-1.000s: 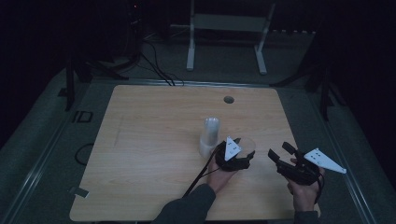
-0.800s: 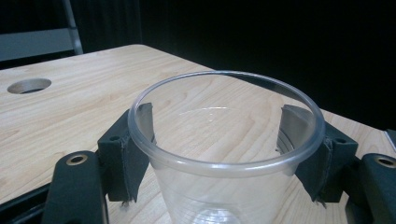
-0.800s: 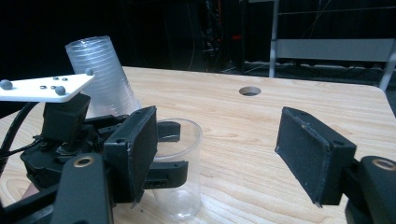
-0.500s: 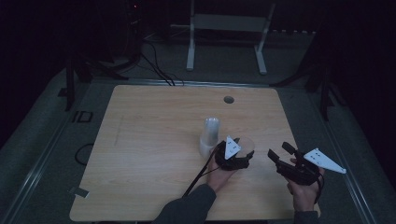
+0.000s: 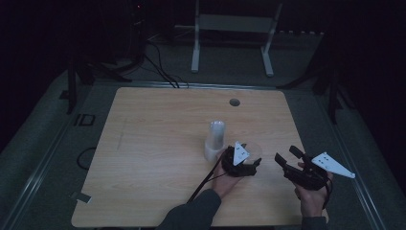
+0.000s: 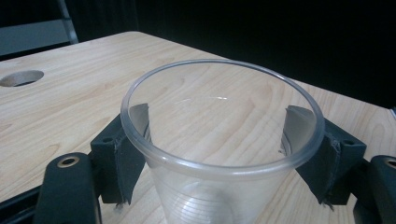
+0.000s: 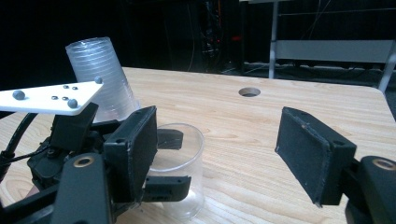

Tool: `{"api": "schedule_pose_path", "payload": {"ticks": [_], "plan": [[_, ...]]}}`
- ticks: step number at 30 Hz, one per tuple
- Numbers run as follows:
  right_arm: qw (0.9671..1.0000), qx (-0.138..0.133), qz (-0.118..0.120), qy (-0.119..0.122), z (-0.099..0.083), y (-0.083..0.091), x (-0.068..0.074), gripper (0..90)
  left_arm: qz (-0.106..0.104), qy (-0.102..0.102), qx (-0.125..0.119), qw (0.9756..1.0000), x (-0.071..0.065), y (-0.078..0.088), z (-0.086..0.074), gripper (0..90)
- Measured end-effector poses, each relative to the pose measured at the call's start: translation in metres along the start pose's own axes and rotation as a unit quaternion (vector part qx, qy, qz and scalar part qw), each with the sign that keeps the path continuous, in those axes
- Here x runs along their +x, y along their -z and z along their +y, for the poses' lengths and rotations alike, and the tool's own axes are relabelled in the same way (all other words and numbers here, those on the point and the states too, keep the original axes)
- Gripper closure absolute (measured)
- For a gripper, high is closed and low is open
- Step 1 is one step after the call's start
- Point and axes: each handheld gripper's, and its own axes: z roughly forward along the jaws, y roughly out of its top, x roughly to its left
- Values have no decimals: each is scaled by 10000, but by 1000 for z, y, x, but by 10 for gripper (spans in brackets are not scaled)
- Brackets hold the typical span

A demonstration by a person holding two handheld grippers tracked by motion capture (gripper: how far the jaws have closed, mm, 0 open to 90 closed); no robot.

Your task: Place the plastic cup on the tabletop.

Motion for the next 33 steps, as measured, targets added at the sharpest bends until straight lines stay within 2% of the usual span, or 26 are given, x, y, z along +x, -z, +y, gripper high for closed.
{"api": "schedule_pose_path", "payload": {"ticks": [8, 10, 16, 20, 24, 28, 31, 33], "plan": [[10000, 8, 3, -6, -1, 0, -1, 291, 5, 144, 88, 9999, 2, 0, 1, 158], [10000, 13, 6, -19, -1, -1, -1, 291, -52, 205, 95, 9997, 4, 0, 1, 155], [10000, 29, 6, -14, -1, -1, -1, 291, -102, 184, 94, 9997, 3, 0, 2, 155], [10000, 7, -6, -21, -1, 0, -2, 291, -102, 65, 171, 9998, 1, 1, 1, 155], [10000, 3, -13, 2, -1, 0, -2, 290, -38, -20, 249, 9997, -2, 3, 1, 154], [10000, -6, -16, -10, -1, 0, -2, 291, -20, -7, 259, 9997, -3, 4, 0, 151], [10000, 5, -17, -2, -1, 0, -2, 291, 187, 12, 294, 9994, -4, 12, -2, 146], [10000, 9, -12, -2, -1, 0, -1, 290, 147, 69, 290, 9994, -4, 15, -3, 145]]}}
